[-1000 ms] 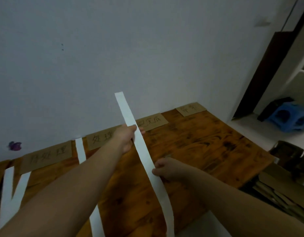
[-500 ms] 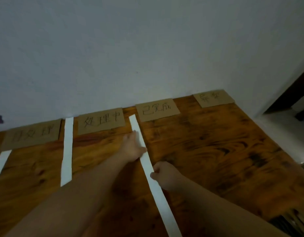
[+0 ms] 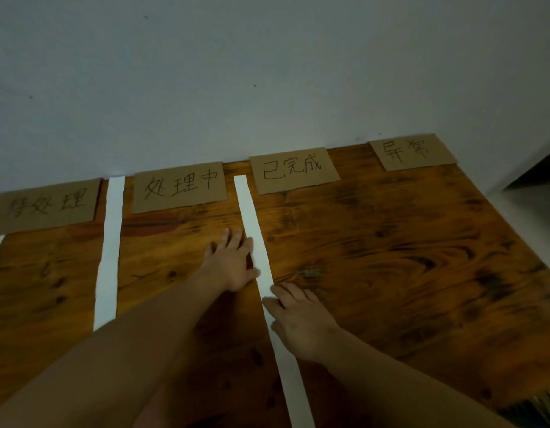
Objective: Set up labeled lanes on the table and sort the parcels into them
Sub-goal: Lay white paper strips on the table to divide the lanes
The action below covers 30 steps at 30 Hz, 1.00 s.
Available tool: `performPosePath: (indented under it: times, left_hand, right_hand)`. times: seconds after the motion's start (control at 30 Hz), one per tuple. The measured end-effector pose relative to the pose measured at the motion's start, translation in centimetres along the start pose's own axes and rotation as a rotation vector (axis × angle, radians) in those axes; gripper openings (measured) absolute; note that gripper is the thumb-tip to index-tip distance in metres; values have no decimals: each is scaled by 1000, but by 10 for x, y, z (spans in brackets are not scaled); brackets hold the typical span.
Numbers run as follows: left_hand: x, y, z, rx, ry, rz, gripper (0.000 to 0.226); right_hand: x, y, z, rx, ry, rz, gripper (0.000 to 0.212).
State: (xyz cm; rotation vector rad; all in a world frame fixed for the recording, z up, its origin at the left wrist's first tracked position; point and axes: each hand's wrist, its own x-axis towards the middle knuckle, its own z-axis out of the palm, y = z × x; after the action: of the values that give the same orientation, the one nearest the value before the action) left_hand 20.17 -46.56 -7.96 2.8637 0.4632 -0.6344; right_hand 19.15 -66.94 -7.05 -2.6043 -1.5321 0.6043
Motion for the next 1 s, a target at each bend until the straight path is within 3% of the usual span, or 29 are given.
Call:
performPosePath:
  times: [0.3,0.53,0.87,1.0]
  left_hand:
    - [-2,-18,-26,-97,18,-92,80]
    - [-60,-70,-40,-209,78,-222,80]
    - [-186,-171,-40,-244,159,-451,76]
    - [-234,-240,-25,-239,139,-430,73]
  right_hand:
    - [45,5,-4,18,-59,149,56]
    - [51,-12,-37,-41,-24,92,56]
    - [69,-142,-93,-45,-39,-96,59]
    - [85,-216,-79,-56,-16,-82,62]
